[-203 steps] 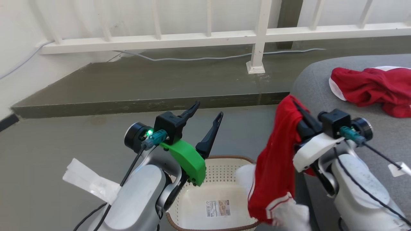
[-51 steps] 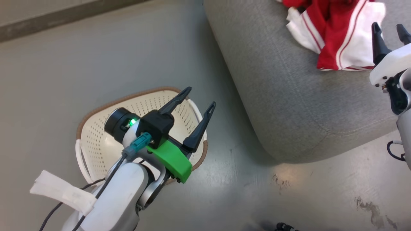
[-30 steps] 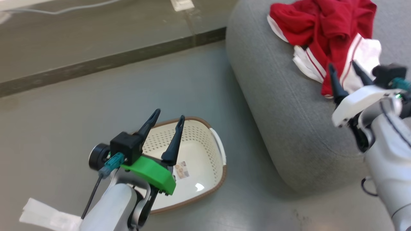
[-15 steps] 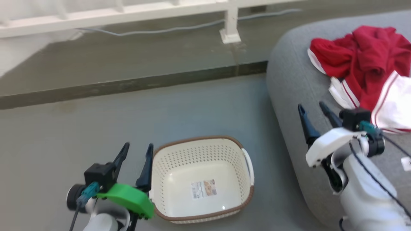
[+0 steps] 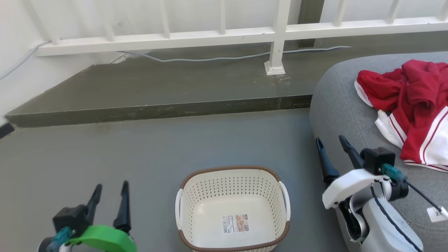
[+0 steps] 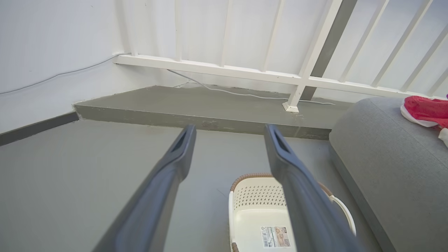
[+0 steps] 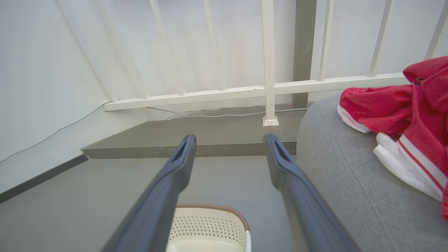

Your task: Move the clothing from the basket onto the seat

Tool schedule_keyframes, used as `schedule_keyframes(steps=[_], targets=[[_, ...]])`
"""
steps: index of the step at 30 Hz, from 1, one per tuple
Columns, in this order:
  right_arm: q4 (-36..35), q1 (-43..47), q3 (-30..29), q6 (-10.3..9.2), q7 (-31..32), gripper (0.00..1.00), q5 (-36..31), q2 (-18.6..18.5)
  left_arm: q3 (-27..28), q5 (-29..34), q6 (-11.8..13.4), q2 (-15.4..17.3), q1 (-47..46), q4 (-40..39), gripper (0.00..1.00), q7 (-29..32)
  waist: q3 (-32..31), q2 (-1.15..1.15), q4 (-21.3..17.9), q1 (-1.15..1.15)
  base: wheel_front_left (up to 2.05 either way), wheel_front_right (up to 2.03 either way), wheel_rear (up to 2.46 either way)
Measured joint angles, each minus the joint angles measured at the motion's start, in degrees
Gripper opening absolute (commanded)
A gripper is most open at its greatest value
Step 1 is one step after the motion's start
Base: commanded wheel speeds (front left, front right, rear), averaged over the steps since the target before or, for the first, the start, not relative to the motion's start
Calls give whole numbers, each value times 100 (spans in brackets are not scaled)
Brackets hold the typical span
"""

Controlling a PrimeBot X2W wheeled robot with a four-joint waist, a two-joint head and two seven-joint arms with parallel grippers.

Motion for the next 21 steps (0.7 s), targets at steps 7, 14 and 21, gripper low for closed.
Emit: schedule_keyframes(steps=[7,14,21], targets=[[-487,461,-68,-196,0,100,-76,0,550,3,49,7,324,-346,100,-1,-16,0,-186,0,0,0,0],[-851,739,-158,-255,0,100,-131,-8,673,71,52,-35,606,-503,100,-1,-25,0,-314,0,0,0,0],[-1124,943,-190,-305,0,100,-186,-11,703,281,69,-81,706,-608,100,-1,-15,0,-340,0,0,0,0]])
